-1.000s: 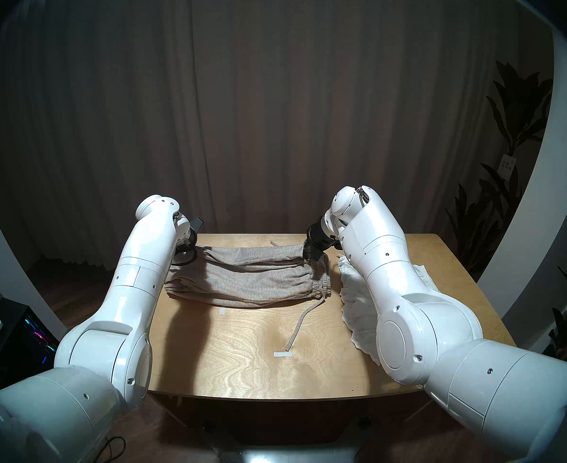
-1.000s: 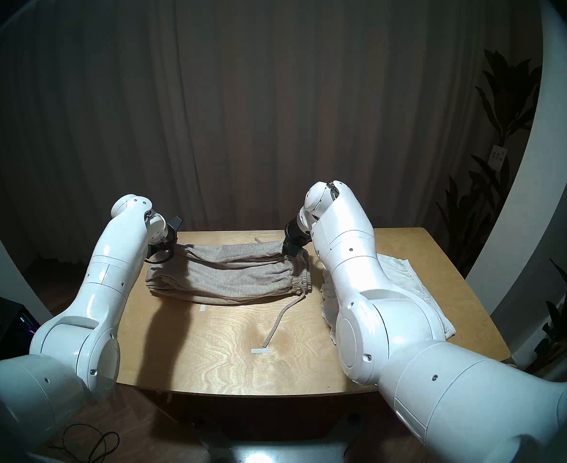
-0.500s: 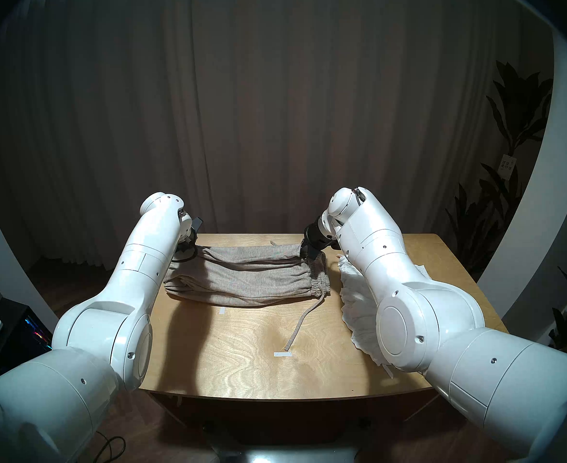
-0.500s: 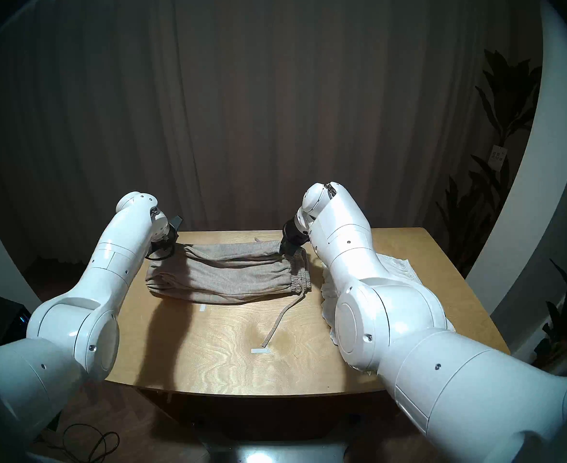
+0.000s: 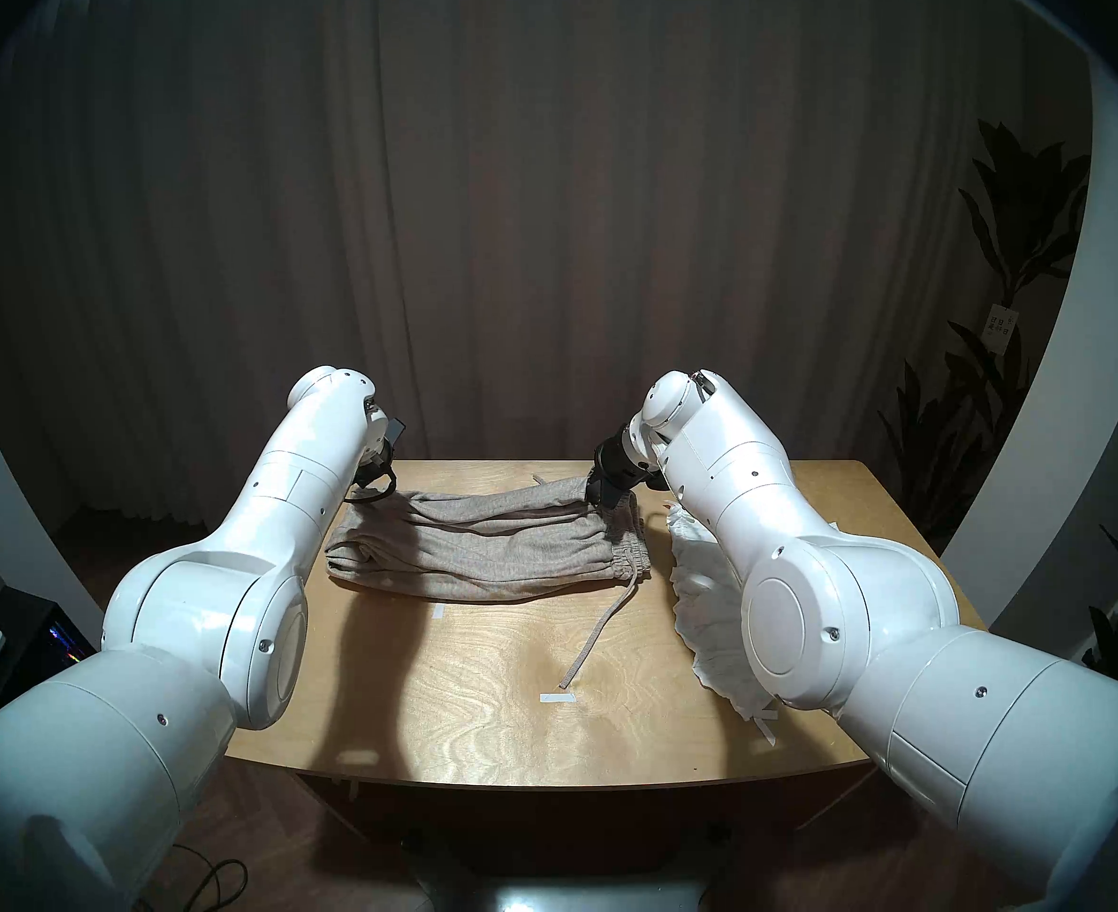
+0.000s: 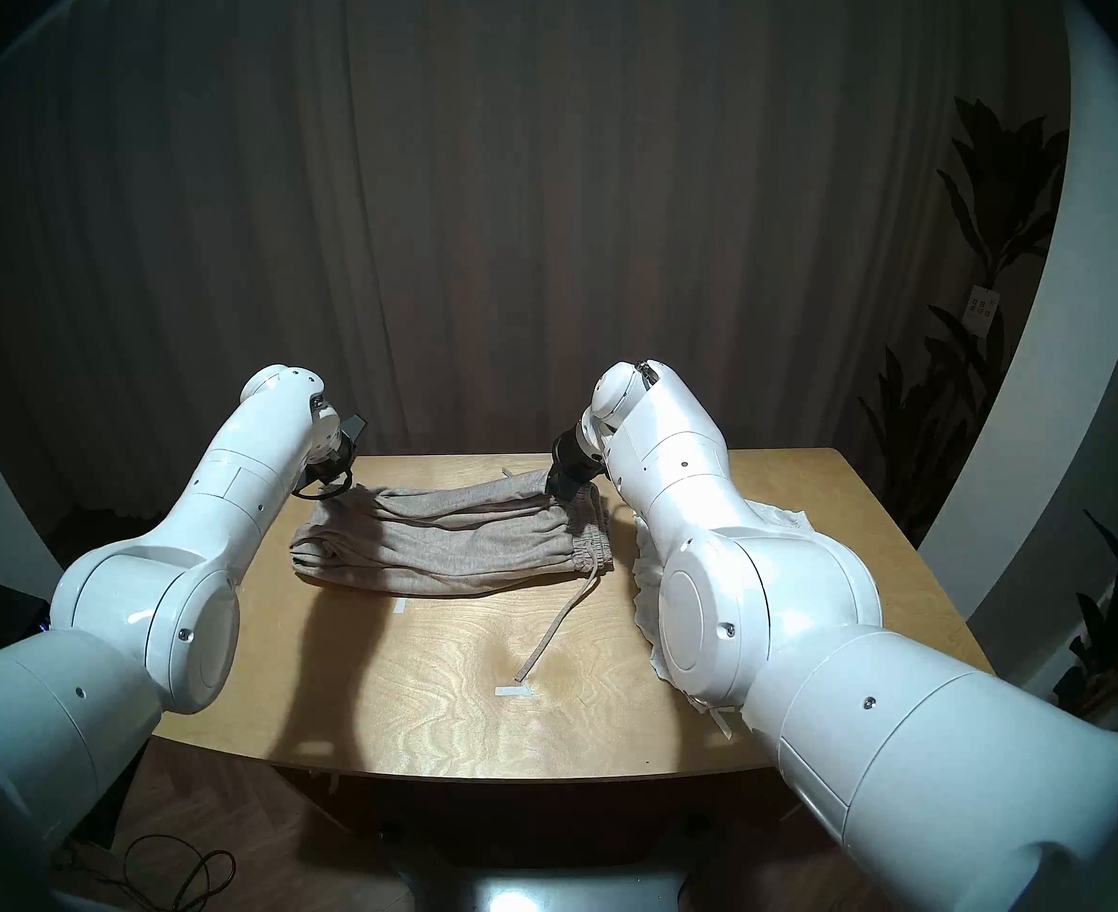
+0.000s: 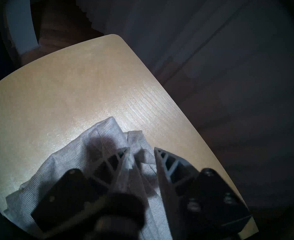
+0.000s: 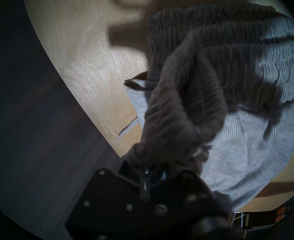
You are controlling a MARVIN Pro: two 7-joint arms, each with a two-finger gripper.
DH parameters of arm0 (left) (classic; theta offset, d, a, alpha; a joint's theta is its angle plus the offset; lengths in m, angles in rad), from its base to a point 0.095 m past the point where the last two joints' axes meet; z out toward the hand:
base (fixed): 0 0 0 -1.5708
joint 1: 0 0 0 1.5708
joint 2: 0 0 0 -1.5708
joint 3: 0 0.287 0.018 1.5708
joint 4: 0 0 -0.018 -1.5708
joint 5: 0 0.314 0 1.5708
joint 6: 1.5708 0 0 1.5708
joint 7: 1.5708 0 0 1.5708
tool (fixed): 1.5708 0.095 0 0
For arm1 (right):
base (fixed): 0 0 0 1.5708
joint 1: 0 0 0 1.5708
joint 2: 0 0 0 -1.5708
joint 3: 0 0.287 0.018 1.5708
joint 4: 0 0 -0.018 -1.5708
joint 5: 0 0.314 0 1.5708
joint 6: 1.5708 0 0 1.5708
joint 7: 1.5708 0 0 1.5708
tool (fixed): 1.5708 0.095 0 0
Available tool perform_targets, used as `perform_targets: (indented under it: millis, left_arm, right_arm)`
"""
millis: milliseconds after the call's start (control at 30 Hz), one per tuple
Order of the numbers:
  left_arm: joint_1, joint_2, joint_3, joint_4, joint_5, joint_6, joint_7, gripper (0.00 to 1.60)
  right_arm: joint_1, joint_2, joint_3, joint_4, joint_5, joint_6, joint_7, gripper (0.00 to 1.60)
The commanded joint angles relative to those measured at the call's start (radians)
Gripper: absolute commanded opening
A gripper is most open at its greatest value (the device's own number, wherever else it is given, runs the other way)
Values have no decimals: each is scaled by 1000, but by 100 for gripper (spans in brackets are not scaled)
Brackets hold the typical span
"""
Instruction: Fold pants twice and stack them
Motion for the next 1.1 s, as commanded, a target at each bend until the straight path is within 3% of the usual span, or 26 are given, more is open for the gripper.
perform_targets:
  millis: [0, 67, 167, 267, 300, 333, 367, 433, 533, 1067]
  left_arm:
    - [-97, -15, 9, 37, 11, -21, -36, 75]
    - [-104, -19, 13, 53, 14, -26, -44, 68]
    - [-114, -23, 17, 71, 17, -33, -55, 69]
    - [-130, -25, 24, 89, 23, -39, -69, 75]
    - [-135, -24, 26, 95, 24, -42, -73, 78]
    - [-140, -24, 27, 100, 26, -44, -77, 100]
    - [-144, -23, 31, 106, 30, -45, -83, 104]
    - [-153, -22, 34, 118, 33, -50, -93, 141]
    - [-163, -19, 40, 133, 39, -56, -110, 160]
    - [-155, 29, 48, 161, 56, -113, -203, 160]
  right_arm:
    - [63, -5, 11, 15, 11, 12, 43, 43]
    - [68, -4, 14, 26, 13, 13, 51, 41]
    - [76, -3, 19, 40, 16, 16, 61, 45]
    - [83, -2, 25, 57, 20, 20, 75, 72]
    - [86, -2, 28, 63, 22, 22, 81, 85]
    - [88, -2, 30, 68, 23, 24, 85, 152]
    - [91, -2, 32, 74, 24, 26, 91, 160]
    - [97, -3, 38, 86, 29, 29, 103, 160]
    - [107, -4, 44, 102, 33, 36, 119, 160]
    - [139, -2, 89, 193, 63, 78, 266, 160]
